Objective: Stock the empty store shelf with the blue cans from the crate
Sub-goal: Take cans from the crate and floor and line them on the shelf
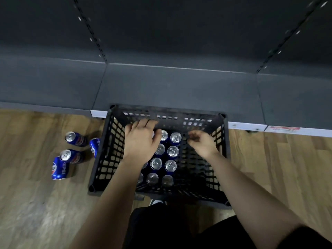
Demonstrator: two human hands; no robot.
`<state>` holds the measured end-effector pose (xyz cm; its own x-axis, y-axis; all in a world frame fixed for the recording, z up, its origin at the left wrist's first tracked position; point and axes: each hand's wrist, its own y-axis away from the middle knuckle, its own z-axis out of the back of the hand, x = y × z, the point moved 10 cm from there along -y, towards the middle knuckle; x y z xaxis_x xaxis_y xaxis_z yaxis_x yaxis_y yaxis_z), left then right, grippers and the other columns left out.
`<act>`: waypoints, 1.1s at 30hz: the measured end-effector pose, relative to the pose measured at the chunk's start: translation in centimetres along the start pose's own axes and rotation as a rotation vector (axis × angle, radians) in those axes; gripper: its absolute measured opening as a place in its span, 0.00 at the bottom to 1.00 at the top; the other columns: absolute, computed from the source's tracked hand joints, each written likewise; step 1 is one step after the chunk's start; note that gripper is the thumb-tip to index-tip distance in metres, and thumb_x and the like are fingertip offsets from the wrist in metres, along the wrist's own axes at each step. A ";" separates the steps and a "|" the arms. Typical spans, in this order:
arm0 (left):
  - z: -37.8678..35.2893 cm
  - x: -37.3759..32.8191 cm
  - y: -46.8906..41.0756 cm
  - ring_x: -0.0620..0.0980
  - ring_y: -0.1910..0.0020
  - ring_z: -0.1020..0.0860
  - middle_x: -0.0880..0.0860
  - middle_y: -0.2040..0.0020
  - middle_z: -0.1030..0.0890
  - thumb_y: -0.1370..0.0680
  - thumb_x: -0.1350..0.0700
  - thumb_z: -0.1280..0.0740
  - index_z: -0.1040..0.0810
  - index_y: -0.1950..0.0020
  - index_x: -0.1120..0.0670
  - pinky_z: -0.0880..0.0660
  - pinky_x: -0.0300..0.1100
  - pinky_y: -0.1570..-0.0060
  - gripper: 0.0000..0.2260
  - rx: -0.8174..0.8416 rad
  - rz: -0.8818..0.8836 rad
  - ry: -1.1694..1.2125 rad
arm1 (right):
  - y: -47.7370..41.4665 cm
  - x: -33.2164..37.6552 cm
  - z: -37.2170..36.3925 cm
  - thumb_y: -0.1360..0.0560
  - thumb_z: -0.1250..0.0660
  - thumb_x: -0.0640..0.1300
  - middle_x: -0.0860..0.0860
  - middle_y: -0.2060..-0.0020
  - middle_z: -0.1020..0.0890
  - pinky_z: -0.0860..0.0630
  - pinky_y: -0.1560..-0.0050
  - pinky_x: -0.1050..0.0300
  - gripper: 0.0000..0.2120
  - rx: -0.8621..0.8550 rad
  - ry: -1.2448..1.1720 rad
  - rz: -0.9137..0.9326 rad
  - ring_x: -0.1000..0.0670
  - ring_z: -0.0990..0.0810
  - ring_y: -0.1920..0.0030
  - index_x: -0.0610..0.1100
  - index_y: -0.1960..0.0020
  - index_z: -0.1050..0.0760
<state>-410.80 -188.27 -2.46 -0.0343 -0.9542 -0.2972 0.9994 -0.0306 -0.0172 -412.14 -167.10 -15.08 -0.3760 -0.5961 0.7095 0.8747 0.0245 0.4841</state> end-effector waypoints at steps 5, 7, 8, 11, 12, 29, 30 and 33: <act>-6.7 3.2 0.2 0.56 0.45 0.24 0.53 0.43 0.21 0.23 0.45 0.44 0.22 0.41 0.53 0.35 0.54 0.41 0.18 0.006 0.025 0.029 | -3.8 -4.6 -3.9 0.26 0.31 0.39 0.53 0.50 0.20 0.29 0.44 0.63 0.17 -0.016 -0.027 -0.006 0.53 0.21 0.48 0.44 0.37 0.23; -8.3 3.8 0.2 0.56 0.47 0.23 0.53 0.45 0.20 0.24 0.43 0.48 0.22 0.43 0.52 0.33 0.54 0.42 0.22 -0.005 0.024 0.033 | -4.8 -5.9 -5.1 0.26 0.30 0.38 0.52 0.49 0.19 0.28 0.42 0.62 0.17 -0.020 -0.032 -0.006 0.52 0.21 0.46 0.43 0.37 0.23; -9.0 4.0 0.3 0.56 0.48 0.23 0.53 0.46 0.20 0.24 0.43 0.48 0.21 0.43 0.52 0.33 0.54 0.43 0.22 -0.011 0.023 0.032 | -5.3 -6.4 -5.5 0.26 0.30 0.37 0.51 0.48 0.19 0.28 0.41 0.61 0.18 -0.025 -0.036 -0.007 0.51 0.20 0.45 0.42 0.37 0.23; -10.8 5.0 0.4 0.56 0.50 0.22 0.52 0.48 0.20 0.25 0.44 0.47 0.21 0.45 0.52 0.31 0.54 0.44 0.20 -0.017 0.023 0.020 | -6.7 -7.2 -6.5 0.27 0.30 0.34 0.48 0.45 0.18 0.29 0.45 0.65 0.20 -0.032 -0.023 -0.008 0.51 0.21 0.45 0.41 0.36 0.25; -11.4 5.3 0.4 0.56 0.50 0.22 0.52 0.49 0.20 0.25 0.45 0.46 0.21 0.45 0.52 0.31 0.54 0.45 0.20 -0.013 0.022 0.015 | -7.1 -7.2 -6.6 0.27 0.31 0.34 0.48 0.44 0.19 0.31 0.46 0.67 0.22 -0.032 -0.009 -0.007 0.53 0.21 0.45 0.41 0.34 0.26; -15.6 6.9 -0.6 0.56 0.48 0.23 0.53 0.46 0.21 0.25 0.45 0.46 0.22 0.44 0.53 0.34 0.52 0.44 0.20 0.037 -0.008 0.039 | -12.1 -10.5 -11.6 0.36 0.20 0.46 0.49 0.40 0.23 0.26 0.41 0.54 0.37 -0.010 -0.183 -0.206 0.48 0.23 0.42 0.47 0.32 0.33; -15.7 7.1 -0.6 0.56 0.47 0.24 0.53 0.45 0.21 0.25 0.45 0.46 0.22 0.43 0.53 0.35 0.52 0.43 0.20 0.040 -0.006 0.041 | -12.3 -10.8 -11.9 0.36 0.21 0.45 0.48 0.40 0.22 0.25 0.42 0.53 0.35 -0.004 -0.200 -0.231 0.47 0.22 0.43 0.47 0.34 0.32; -15.9 7.6 -0.6 0.56 0.47 0.24 0.53 0.45 0.21 0.25 0.45 0.47 0.23 0.43 0.53 0.35 0.51 0.44 0.20 0.040 -0.003 0.040 | -12.7 -10.8 -12.1 0.35 0.22 0.43 0.50 0.44 0.21 0.25 0.47 0.55 0.35 -0.003 -0.245 -0.206 0.48 0.22 0.46 0.50 0.34 0.35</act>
<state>-411.73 -190.72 -19.90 -0.0368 -0.9414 -0.3352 0.9987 -0.0462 0.0200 -415.53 -170.68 -35.04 -0.6076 -0.3774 0.6989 0.7732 -0.0796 0.6292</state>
